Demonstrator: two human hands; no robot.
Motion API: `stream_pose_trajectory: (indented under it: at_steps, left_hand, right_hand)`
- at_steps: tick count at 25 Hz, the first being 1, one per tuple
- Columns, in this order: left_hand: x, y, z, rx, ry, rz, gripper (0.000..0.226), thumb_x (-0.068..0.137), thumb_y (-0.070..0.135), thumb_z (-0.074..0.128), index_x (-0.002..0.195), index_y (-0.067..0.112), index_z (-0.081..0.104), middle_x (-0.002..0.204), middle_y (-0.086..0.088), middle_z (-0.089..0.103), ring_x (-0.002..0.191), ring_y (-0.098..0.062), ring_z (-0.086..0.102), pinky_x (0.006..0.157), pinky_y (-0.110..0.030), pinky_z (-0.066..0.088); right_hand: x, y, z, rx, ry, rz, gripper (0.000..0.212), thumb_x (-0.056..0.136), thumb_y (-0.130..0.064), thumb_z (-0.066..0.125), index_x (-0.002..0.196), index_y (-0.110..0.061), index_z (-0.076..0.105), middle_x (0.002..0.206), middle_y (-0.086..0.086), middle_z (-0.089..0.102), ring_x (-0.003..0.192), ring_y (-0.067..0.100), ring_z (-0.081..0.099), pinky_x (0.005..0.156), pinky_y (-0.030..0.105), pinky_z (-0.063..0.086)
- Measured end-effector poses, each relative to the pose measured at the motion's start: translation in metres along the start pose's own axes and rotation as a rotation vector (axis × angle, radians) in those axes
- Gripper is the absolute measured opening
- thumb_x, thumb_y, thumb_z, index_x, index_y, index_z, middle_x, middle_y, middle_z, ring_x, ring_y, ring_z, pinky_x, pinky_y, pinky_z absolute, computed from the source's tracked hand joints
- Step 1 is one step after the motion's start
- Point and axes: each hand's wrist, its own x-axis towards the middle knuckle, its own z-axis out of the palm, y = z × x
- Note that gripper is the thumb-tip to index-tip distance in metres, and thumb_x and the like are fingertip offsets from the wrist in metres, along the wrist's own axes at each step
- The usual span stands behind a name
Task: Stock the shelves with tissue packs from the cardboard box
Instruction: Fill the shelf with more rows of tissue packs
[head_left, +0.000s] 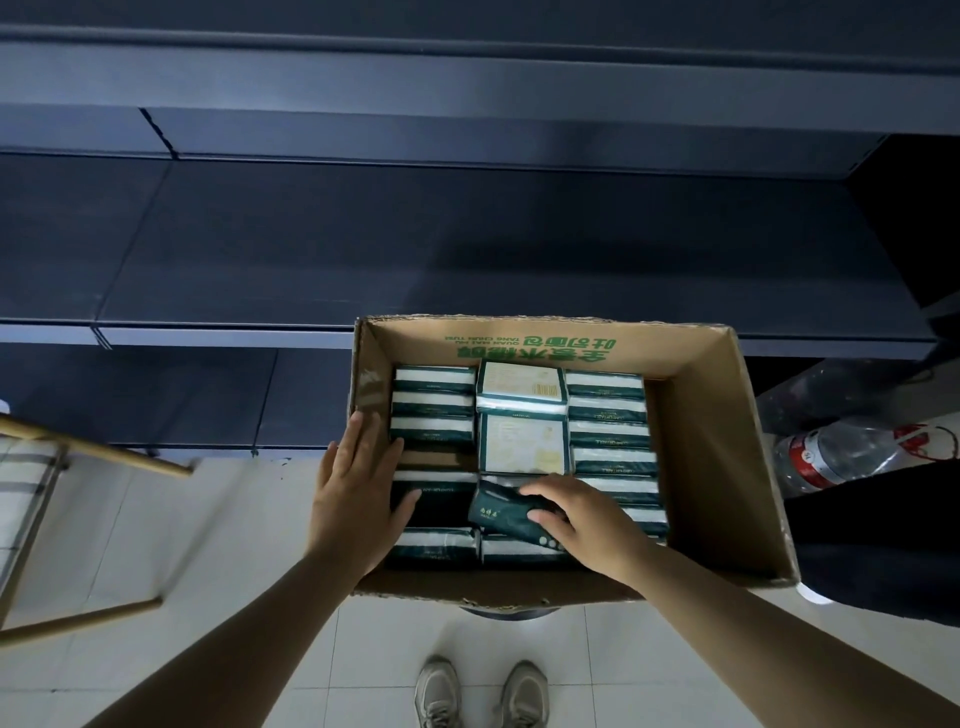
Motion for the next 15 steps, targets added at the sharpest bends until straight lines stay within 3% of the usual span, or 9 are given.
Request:
stream_pose_trajectory:
  at_steps: [5, 11, 15]
  left_hand:
    - [0.0, 0.0, 0.001, 0.008, 0.012, 0.006, 0.063, 0.085, 0.054, 0.035, 0.122, 0.01, 0.061, 0.142, -0.018, 0.045, 0.137, -0.033, 0.026, 0.101, -0.053, 0.035]
    - [-0.001, -0.001, 0.001, 0.031, 0.036, 0.012, 0.064, 0.084, 0.054, 0.035, 0.122, 0.01, 0.061, 0.143, -0.018, 0.044, 0.137, -0.032, 0.024, 0.101, -0.053, 0.036]
    - [0.0, 0.0, 0.002, 0.044, 0.057, 0.017, 0.064, 0.084, 0.054, 0.035, 0.121, 0.009, 0.062, 0.142, -0.019, 0.045, 0.136, -0.032, 0.024, 0.1, -0.053, 0.037]
  right_hand:
    - [0.0, 0.007, 0.008, 0.047, -0.205, 0.252, 0.059, 0.087, -0.052, 0.055, 0.136, -0.024, 0.041, 0.135, -0.003, 0.048, 0.118, 0.013, 0.047, 0.094, 0.021, 0.038]
    - [0.008, 0.003, 0.009, 0.349, -0.251, 0.342, 0.069, 0.08, -0.037, 0.072, 0.138, -0.024, 0.036, 0.129, -0.003, 0.048, 0.109, 0.009, 0.048, 0.091, 0.019, 0.04]
    - [0.016, 0.004, 0.005, 0.348, -0.284, 0.364, 0.072, 0.071, -0.029, 0.08, 0.133, -0.025, 0.043, 0.118, -0.009, 0.041, 0.114, 0.013, 0.043, 0.099, 0.026, 0.04]
